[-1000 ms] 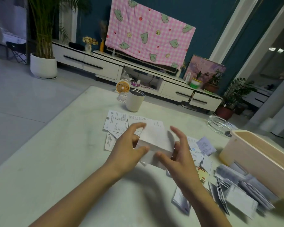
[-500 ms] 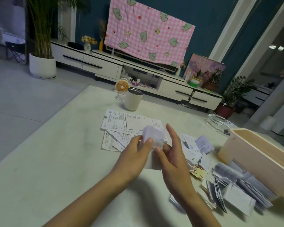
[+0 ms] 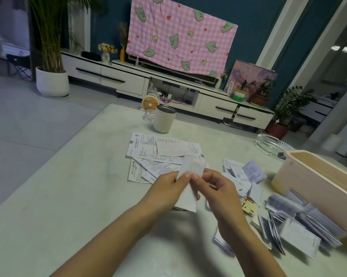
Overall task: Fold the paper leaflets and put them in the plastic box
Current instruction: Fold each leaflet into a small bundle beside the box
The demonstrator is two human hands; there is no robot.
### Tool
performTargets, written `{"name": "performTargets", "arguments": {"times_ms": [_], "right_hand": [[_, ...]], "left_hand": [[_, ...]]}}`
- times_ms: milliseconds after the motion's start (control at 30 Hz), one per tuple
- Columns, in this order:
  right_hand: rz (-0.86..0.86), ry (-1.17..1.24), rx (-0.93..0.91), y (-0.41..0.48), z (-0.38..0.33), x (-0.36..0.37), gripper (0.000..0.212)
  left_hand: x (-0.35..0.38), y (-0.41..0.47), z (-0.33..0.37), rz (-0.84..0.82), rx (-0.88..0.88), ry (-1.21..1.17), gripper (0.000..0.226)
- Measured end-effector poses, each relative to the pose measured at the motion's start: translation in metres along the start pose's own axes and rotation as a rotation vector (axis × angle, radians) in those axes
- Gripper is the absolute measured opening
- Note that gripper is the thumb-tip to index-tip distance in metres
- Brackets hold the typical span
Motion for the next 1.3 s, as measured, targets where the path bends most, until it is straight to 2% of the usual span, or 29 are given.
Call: {"name": "performTargets", "arguments": {"times_ms": [100, 267, 367, 433, 500, 633, 733, 900, 1000, 1100, 1167, 1300], "right_hand": [[-0.015, 0.067, 0.017, 0.004, 0.001, 0.0, 0.004], [0.047, 0.104, 0.006, 0.005, 0.001, 0.001, 0.003], [-0.004, 0.131, 0.046, 0.005, 0.001, 0.009, 0.011], [-0.007, 0.129, 0.064, 0.006, 0.0, 0.009, 0.007], [0.043, 0.121, 0.048, 0.008, -0.003, 0.004, 0.001], [0.144, 0.18, -0.003, 0.011, -0.004, -0.005, 0.01], [0.205, 0.217, -0.002, 0.013, 0.0, -0.009, 0.008], [0.239, 0.277, 0.056, 0.017, 0.011, -0.013, 0.006], [0.24, 0.246, 0.069, 0.018, 0.013, -0.015, 0.005], [0.214, 0.189, 0.081, 0.017, 0.014, -0.016, 0.016], [0.135, 0.143, 0.103, 0.014, 0.015, -0.012, 0.02], [-0.095, -0.076, 0.116, 0.006, 0.014, 0.008, 0.018]], "left_hand": [[-0.001, 0.001, -0.004, -0.014, -0.036, -0.02, 0.034], [-0.005, 0.0, -0.001, -0.003, -0.012, 0.029, 0.025], [-0.004, 0.0, 0.003, -0.06, 0.021, 0.077, 0.031], [0.0, -0.003, 0.002, -0.113, 0.009, 0.123, 0.03], [0.002, -0.003, 0.003, -0.134, 0.002, 0.152, 0.026], [0.002, -0.003, 0.005, -0.125, -0.007, 0.146, 0.024], [-0.004, 0.0, 0.006, -0.108, -0.012, 0.179, 0.023], [-0.021, 0.007, 0.003, -0.015, -0.033, 0.25, 0.02], [-0.039, 0.01, 0.006, 0.126, -0.011, 0.218, 0.017], [-0.06, 0.009, 0.007, 0.279, 0.011, 0.157, 0.016], [-0.068, 0.008, 0.006, 0.343, 0.026, 0.12, 0.017], [-0.076, 0.008, 0.005, 0.373, 0.05, 0.243, 0.02]]}}
Point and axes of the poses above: each hand's wrist, its own y-axis towards the middle knuckle, its own x-axis out of the palm, z = x × y, the point moved 10 cm from there along y, towards the middle knuckle, and after that the axes turned 1 degree about y, right-handed, at the moved point
